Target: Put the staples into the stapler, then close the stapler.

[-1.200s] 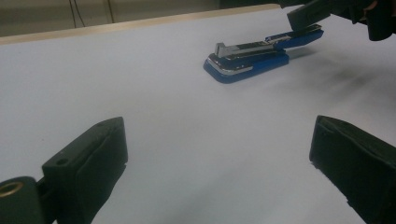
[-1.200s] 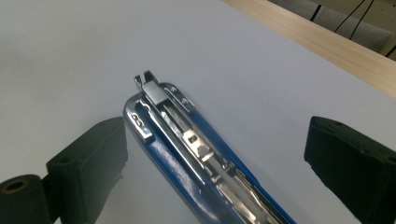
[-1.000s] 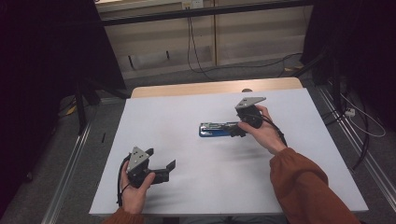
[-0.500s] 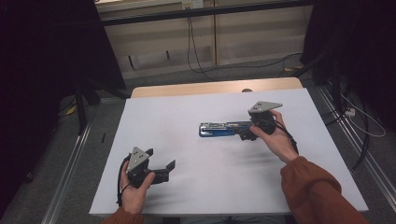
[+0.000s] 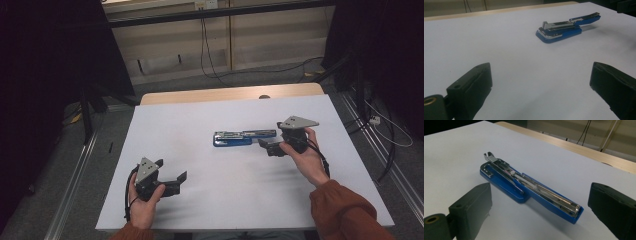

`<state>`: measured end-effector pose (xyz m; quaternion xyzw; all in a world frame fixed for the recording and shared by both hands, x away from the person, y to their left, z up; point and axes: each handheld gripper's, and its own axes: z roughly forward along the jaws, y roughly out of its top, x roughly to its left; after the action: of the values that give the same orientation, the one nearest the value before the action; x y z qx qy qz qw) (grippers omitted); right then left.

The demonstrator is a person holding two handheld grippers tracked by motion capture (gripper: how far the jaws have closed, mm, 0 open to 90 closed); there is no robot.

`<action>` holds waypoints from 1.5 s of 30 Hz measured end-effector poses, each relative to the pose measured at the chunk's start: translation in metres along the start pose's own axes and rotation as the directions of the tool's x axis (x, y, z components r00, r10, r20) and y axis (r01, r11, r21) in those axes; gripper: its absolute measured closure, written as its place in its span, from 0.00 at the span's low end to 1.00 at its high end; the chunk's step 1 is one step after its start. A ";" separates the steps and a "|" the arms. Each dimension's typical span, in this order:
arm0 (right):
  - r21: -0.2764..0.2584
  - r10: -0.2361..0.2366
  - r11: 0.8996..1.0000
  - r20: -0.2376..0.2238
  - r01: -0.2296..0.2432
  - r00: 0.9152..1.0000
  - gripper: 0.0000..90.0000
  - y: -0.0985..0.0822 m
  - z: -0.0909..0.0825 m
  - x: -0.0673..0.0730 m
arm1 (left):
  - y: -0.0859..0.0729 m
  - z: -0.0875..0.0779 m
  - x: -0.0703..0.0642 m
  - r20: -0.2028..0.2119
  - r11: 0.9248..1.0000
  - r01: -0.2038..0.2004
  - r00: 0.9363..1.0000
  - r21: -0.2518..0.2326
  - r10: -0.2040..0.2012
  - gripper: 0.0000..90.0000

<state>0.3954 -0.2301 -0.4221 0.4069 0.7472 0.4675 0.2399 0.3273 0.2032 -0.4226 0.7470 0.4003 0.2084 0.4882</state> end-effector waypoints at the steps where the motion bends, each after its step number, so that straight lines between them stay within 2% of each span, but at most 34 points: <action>1: 0.014 -0.003 1.000 0.001 0.003 1.000 0.06 -0.001 0.000 -0.001 | 0.000 0.000 0.000 0.002 1.000 -0.006 1.000 0.002 0.006 0.05; 6: -0.004 0.014 1.000 0.016 -0.014 1.000 0.05 -0.008 -0.009 -0.003 | 0.003 -0.003 -0.003 -0.001 1.000 -0.016 1.000 -0.016 0.016 0.05; 10: -0.008 0.019 1.000 0.038 -0.019 0.999 0.05 -0.015 -0.019 -0.006 | 0.002 -0.004 0.001 -0.013 1.000 0.000 1.000 -0.009 -0.001 0.05; 11: -0.007 0.021 1.000 0.043 -0.021 0.999 0.05 -0.017 -0.021 -0.007 | 0.002 -0.004 0.001 -0.012 1.000 0.015 1.000 -0.015 -0.015 0.05; 15: -0.024 0.036 0.999 0.069 -0.034 0.997 0.05 -0.020 -0.026 -0.010 | 0.002 -0.006 0.003 -0.007 1.000 0.016 1.000 -0.016 -0.017 0.05; 21: -0.010 0.050 0.999 0.080 -0.049 0.996 0.04 -0.023 -0.028 -0.014 | 0.001 -0.004 0.005 -0.002 1.000 0.024 1.000 -0.009 -0.024 0.06; 23: -0.004 0.043 0.999 0.100 -0.043 0.994 0.04 -0.023 -0.028 -0.018 | 0.000 -0.004 0.006 -0.001 1.000 0.028 1.000 -0.008 -0.028 0.06; 25: -0.007 0.057 0.998 0.114 -0.056 0.992 0.04 -0.023 -0.028 -0.022 | -0.001 -0.004 0.008 -0.002 0.999 0.035 0.999 -0.008 -0.035 0.06; 28: 0.003 0.066 0.998 0.113 -0.067 0.991 0.05 -0.025 -0.029 -0.026 | 0.000 -0.003 0.008 -0.001 0.999 0.034 0.999 -0.003 -0.034 0.06; 30: 0.015 0.078 0.997 0.101 -0.080 0.992 0.07 -0.027 -0.031 -0.029 | 0.001 -0.002 0.007 0.002 0.999 0.041 0.999 -0.006 -0.041 0.06; 32: 0.005 0.092 0.996 0.107 -0.094 0.990 0.06 -0.028 -0.033 -0.031 | 0.002 -0.001 0.006 0.012 0.998 0.058 0.998 -0.005 -0.058 0.06; 37: 0.013 0.068 0.997 0.112 -0.070 0.991 0.05 -0.032 -0.036 -0.037 | 0.007 0.005 0.002 0.024 1.000 0.030 0.999 -0.006 -0.030 0.07; 39: 0.027 0.075 0.997 0.105 -0.078 0.992 0.06 -0.034 -0.035 -0.038 | 0.007 0.008 0.002 0.026 1.000 0.018 0.999 0.003 -0.018 0.07; 42: 0.029 0.076 0.996 0.084 -0.079 0.994 0.08 -0.035 -0.032 -0.039 | 0.006 0.013 0.001 0.002 1.000 0.015 1.000 0.018 -0.015 0.07; 45: 0.034 0.061 0.997 0.080 -0.064 0.995 0.16 -0.035 -0.030 -0.038 | 0.007 0.020 0.000 -0.009 1.000 -0.007 1.000 0.022 0.007 0.08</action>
<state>0.3810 -0.2848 -0.4413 0.4527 0.7323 0.4446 0.2470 0.3441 0.1909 -0.4253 0.7526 0.4024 0.2092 0.4775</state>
